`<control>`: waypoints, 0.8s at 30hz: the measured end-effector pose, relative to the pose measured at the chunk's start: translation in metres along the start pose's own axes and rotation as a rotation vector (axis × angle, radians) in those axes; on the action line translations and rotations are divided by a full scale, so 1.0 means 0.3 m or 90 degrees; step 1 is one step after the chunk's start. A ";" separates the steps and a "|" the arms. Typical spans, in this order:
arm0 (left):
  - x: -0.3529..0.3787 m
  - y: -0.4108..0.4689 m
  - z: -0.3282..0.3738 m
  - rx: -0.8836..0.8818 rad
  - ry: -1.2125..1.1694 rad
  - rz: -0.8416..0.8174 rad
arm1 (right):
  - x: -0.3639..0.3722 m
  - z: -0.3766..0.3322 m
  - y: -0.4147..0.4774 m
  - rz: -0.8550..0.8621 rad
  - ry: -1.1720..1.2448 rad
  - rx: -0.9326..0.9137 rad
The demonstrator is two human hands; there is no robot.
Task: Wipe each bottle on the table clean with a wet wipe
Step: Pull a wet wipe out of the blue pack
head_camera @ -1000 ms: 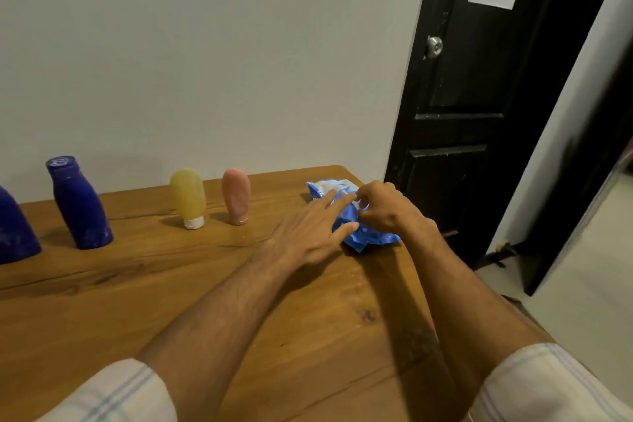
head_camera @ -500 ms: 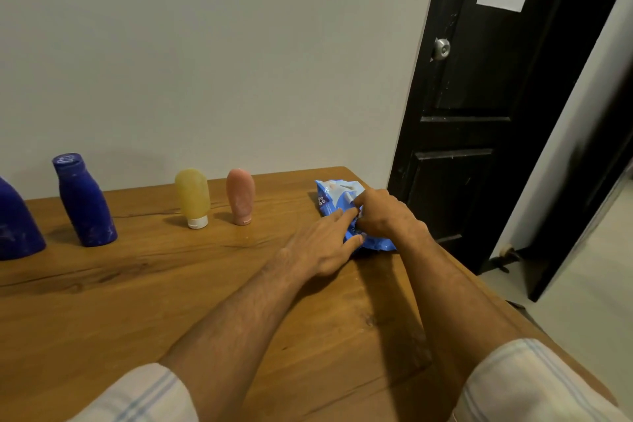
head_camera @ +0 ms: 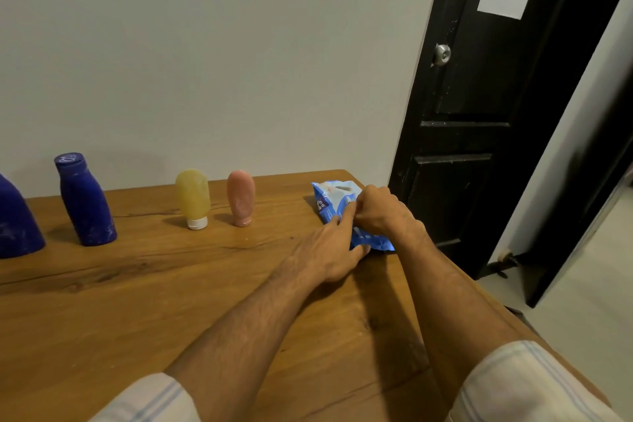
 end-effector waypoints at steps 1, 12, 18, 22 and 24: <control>-0.002 -0.002 0.000 -0.003 0.002 -0.001 | 0.008 0.003 0.000 -0.011 -0.001 0.010; -0.005 -0.001 0.005 0.001 -0.024 -0.001 | 0.004 -0.002 0.009 -0.023 0.061 0.007; 0.001 0.005 -0.007 -0.009 -0.008 0.008 | 0.002 0.055 0.014 -0.001 0.155 0.058; 0.000 -0.005 -0.004 -0.013 0.003 0.005 | 0.018 0.089 0.007 -0.053 0.243 0.109; 0.000 -0.003 -0.001 -0.010 0.006 0.008 | 0.017 0.088 0.002 -0.060 0.256 0.111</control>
Point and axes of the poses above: each hand's wrist, its own y-axis towards the middle knuckle, its own x-axis out of the palm, z = x × y, the point moved 9 cm from there along y, towards the middle knuckle, and after that the axes turned 4 degrees about -z, right-handed, at the moved point
